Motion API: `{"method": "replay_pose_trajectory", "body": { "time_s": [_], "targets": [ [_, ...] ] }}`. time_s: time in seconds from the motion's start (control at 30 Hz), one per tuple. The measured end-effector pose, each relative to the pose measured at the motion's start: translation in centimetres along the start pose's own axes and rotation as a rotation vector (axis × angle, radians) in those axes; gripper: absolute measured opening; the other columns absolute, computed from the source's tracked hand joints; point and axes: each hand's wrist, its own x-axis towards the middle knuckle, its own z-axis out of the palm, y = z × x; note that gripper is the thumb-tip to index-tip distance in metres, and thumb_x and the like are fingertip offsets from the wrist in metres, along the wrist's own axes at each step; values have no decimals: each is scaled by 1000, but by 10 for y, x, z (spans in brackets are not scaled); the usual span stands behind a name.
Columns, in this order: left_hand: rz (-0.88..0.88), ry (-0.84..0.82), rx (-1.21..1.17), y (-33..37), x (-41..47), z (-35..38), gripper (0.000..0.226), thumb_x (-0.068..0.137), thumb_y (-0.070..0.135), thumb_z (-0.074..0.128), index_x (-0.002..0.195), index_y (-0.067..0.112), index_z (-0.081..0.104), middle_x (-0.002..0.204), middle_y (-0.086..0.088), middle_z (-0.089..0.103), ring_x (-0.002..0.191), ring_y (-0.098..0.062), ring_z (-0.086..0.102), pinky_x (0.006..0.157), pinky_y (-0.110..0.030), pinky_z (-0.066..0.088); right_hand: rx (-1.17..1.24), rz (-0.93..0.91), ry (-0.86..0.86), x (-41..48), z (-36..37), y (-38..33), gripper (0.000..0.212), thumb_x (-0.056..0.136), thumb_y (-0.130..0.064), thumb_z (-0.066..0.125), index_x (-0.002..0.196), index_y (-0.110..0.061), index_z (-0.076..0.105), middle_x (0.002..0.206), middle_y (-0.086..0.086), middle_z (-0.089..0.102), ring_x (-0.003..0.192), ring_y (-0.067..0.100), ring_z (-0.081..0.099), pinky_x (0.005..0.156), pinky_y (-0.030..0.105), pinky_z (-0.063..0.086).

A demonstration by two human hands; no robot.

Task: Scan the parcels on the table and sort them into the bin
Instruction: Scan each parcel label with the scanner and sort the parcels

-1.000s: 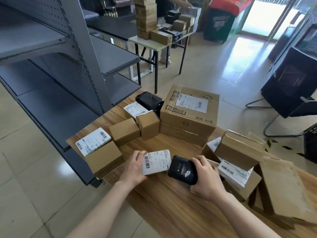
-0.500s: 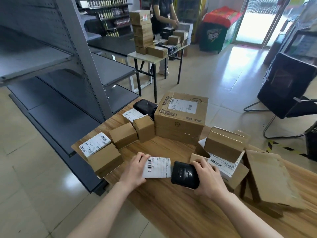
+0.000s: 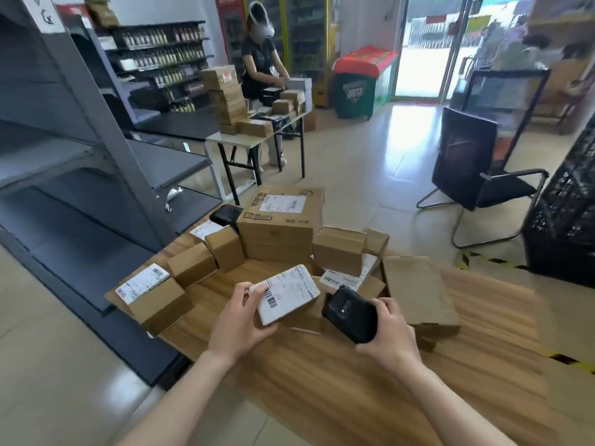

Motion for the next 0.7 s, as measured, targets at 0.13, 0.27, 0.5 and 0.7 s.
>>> {"method": "replay_pose_trajectory", "body": {
  "time_s": [0.13,0.27,0.5,0.7],
  "targets": [
    [94,-65,-69,58,-6,27,79,66,51,79,132,34,39,128,2,36,106,-18,56,72,-32,57,22,79,69,-36,-31,48,95,53,-37,82,138,-23,43,130,-9,38,114,17,53,100,42,45],
    [246,-169,-143,126,0,60,79,67,50,75,134,39,35,130,6,34,106,-17,58,74,-34,58,36,189,181,-81,-67,104,94,53,-36,82,138,-24,44,129,-11,38,115,13,51,96,39,43],
    [500,-329,-189,265,26,121,80,70,52,75,133,44,28,137,-1,32,111,-21,56,85,-36,56,51,482,391,-168,-132,187,89,57,-33,81,136,-26,42,129,-13,36,110,9,50,91,34,42],
    [765,-492,-203,391,17,174,79,77,55,68,144,33,34,137,0,27,116,-20,52,93,-30,51,61,782,573,-265,-161,244,85,54,-35,78,131,-27,43,125,-13,36,105,12,52,87,38,51]
  ]
}}
